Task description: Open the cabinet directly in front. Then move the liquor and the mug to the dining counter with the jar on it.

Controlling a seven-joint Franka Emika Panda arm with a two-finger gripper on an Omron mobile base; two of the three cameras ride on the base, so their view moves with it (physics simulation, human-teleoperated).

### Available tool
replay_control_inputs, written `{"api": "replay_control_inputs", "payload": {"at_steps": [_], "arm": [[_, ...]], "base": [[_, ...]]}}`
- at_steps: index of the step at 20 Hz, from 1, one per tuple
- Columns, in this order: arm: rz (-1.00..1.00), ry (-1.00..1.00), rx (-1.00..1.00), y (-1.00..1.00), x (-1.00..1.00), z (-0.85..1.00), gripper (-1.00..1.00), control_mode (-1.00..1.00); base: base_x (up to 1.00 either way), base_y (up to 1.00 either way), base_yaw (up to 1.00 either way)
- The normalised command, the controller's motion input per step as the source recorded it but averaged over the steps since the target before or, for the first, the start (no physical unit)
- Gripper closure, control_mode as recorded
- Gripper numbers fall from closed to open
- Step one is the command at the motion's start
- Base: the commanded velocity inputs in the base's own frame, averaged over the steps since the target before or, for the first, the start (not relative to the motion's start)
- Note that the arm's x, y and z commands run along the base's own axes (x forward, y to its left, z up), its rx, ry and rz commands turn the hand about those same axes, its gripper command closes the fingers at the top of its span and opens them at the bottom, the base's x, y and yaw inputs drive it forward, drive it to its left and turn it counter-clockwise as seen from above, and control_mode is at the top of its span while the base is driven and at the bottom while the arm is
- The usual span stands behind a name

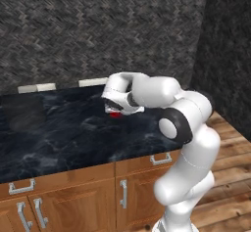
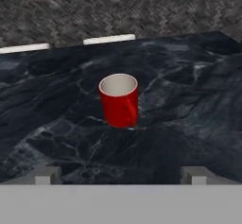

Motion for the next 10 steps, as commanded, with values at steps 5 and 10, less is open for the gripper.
{"api": "replay_control_inputs", "payload": {"at_steps": [5, 10], "arm": [[0.04, 0.21, -0.04, 0.18, 0.0, 0.55, -1.0, -1.0], [0.0, 0.0, 0.0, 0.0, 0.0, 0.0, -1.0, -1.0]], "base": [[0.0, 0.0, 0.0], [0.0, 0.0, 0.0]]}}
